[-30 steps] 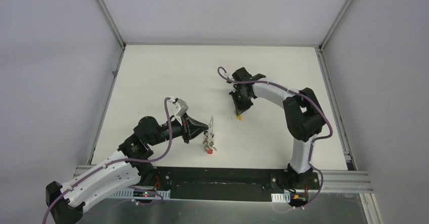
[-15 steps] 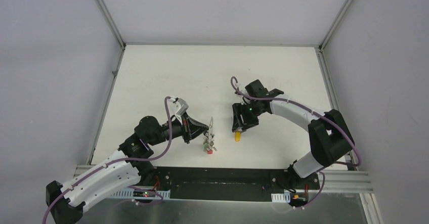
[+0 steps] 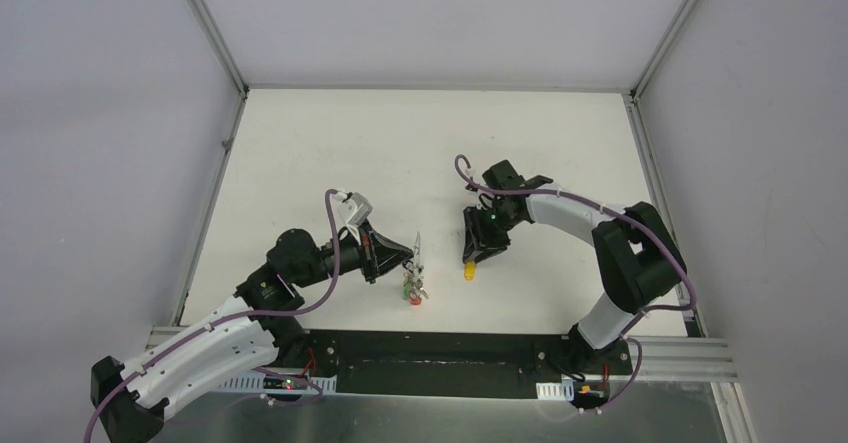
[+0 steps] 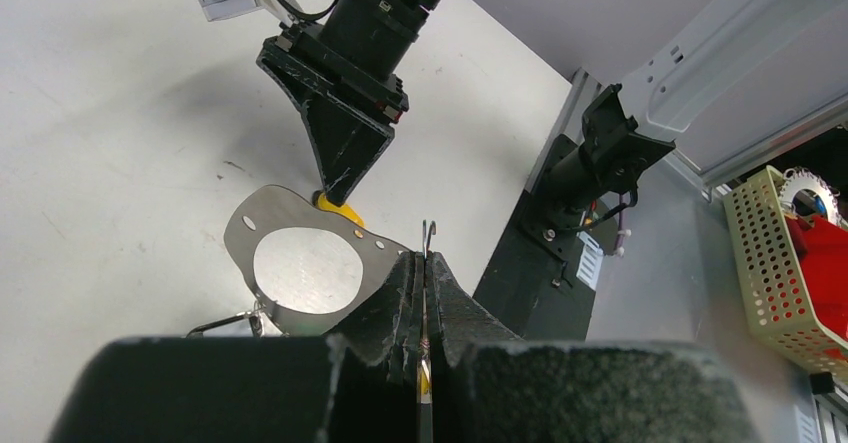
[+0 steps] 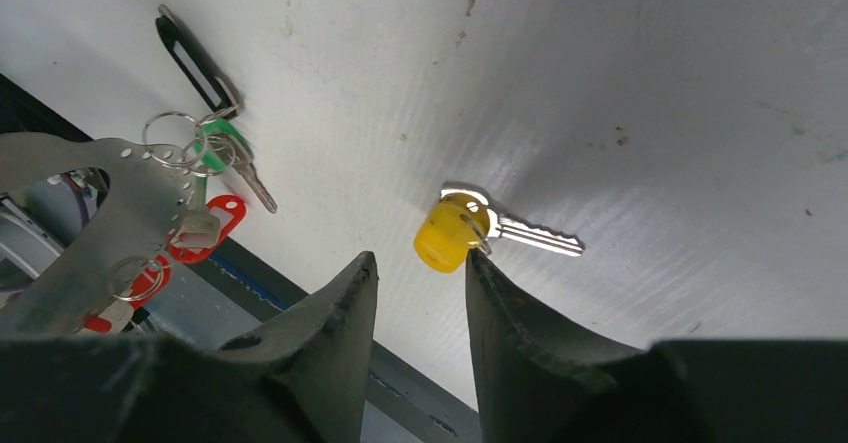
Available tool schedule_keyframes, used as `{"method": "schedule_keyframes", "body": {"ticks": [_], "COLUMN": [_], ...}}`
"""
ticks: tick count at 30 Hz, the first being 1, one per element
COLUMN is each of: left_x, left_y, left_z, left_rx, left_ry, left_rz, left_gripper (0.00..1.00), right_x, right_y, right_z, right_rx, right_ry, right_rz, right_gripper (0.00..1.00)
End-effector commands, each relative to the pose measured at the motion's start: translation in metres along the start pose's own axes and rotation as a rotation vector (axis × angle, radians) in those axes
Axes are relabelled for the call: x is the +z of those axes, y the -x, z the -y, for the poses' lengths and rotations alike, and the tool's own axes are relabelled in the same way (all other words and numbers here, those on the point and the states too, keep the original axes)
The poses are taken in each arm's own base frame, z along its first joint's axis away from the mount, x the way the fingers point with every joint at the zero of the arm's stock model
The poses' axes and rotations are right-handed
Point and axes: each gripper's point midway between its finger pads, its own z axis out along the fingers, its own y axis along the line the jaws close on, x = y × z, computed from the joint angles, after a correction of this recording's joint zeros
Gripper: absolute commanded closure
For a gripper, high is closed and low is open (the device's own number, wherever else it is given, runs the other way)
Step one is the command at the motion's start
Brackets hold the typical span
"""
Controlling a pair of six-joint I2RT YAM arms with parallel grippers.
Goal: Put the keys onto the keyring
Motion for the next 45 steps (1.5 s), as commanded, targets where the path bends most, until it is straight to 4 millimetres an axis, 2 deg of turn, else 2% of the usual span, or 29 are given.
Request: {"method": "schedule_keyframes", "body": {"ticks": [1, 5, 16, 22, 27, 36, 41, 45], "left_x": [0.003, 0.003, 0.002, 0.002, 0.003, 0.004, 0.004, 0.004], "left_y": [0.023, 0.023, 0.025, 0.028, 0.026, 0.024, 0.023, 0.024], "left_z": [0.013, 0.012, 0.012, 0.013, 0.012, 0.010, 0.009, 0.010], "left_rx": [-0.003, -0.008, -0.011, -0.006, -0.011, -0.021, -0.023, -0.022], "left_ry": [-0.041, -0.037, -0.034, -0.034, -0.031, -0.026, -0.022, -0.024], "left_rz": [0.084, 0.086, 0.096, 0.104, 0.098, 0.091, 0.088, 0.090], "left_gripper": [1.00, 1.00, 1.00, 1.00, 1.00, 1.00, 1.00, 1.00], "right_x": [-0.004, -0.003, 0.016, 0.019, 0.016, 0.003, 0.003, 0.007], "right_y": [0.011, 0.007, 0.002, 0.004, 0.006, 0.011, 0.008, 0.004], "right_z": [0.009, 0.015, 0.021, 0.023, 0.013, -0.007, -0.003, 0.004], "right_rx": [-0.028, -0.009, 0.084, 0.115, 0.095, 0.032, 0.040, 0.064], "right_ry": [-0.064, -0.071, 0.004, 0.040, 0.102, 0.197, 0.177, 0.150], "right_rz": [0.025, 0.013, -0.023, -0.021, -0.019, 0.026, 0.028, 0.016], "right_gripper": [0.60, 0.61, 0.72, 0.78, 0.88, 0.98, 0.97, 0.86]}}
